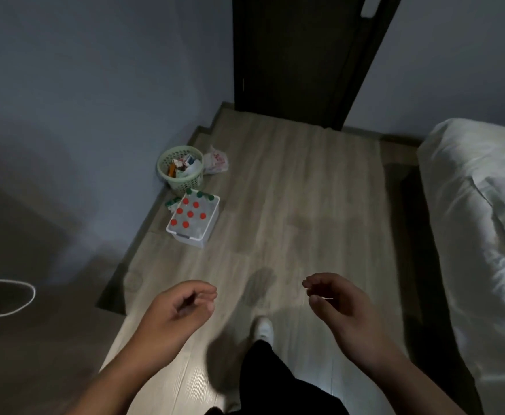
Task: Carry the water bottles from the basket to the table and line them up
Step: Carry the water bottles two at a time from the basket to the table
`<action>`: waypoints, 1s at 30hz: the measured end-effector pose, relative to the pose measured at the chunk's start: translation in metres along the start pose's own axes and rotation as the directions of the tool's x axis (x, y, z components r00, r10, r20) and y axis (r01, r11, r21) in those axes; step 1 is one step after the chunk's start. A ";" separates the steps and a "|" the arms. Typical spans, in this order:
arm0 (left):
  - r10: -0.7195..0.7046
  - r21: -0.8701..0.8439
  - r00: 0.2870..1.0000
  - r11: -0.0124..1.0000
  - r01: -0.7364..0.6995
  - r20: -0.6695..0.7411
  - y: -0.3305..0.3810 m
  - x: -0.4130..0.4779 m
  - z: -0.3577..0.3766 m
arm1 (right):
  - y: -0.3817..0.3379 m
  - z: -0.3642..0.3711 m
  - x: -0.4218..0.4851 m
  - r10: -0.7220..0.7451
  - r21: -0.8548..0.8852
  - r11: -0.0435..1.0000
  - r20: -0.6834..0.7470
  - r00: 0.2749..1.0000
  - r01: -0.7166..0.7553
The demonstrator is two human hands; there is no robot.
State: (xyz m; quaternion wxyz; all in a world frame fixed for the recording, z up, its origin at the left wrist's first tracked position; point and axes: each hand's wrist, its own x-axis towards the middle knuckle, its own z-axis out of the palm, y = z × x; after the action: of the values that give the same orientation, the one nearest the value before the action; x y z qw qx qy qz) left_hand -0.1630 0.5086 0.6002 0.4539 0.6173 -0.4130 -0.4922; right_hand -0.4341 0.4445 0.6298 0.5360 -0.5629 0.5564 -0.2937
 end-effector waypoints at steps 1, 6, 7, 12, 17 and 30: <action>-0.013 -0.005 1.000 1.000 0.013 -0.016 0.002 0.014 0.003 | -0.004 -0.005 0.018 -0.006 0.000 1.000 0.007 1.000 0.006; 0.001 -0.023 0.994 1.000 -0.004 -0.113 0.029 0.083 0.007 | -0.026 -0.028 0.108 -0.025 -0.036 0.999 0.068 0.997 0.028; 0.003 -0.019 0.992 1.000 -0.005 -0.128 0.033 0.095 0.007 | -0.031 -0.031 0.126 -0.030 -0.065 0.997 0.091 0.995 0.036; -0.021 -0.063 0.978 0.998 0.008 -0.210 0.048 0.138 -0.001 | -0.059 -0.029 0.200 -0.059 -0.111 0.991 0.152 0.987 0.076; -0.093 -0.117 0.949 0.991 0.060 -0.302 0.043 0.189 -0.022 | -0.080 -0.001 0.271 -0.048 -0.145 0.986 0.258 0.965 0.088; -0.140 -0.189 0.897 0.980 0.065 -0.420 0.061 0.341 -0.075 | -0.139 0.049 0.465 -0.027 -0.215 0.971 0.333 0.943 0.104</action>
State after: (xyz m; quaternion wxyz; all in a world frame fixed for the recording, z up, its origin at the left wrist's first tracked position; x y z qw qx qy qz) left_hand -0.0336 0.1785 0.5874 0.5583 0.6907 -0.2258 -0.4003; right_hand -0.2486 -0.0063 0.6229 0.5422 -0.6802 0.4707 -0.1477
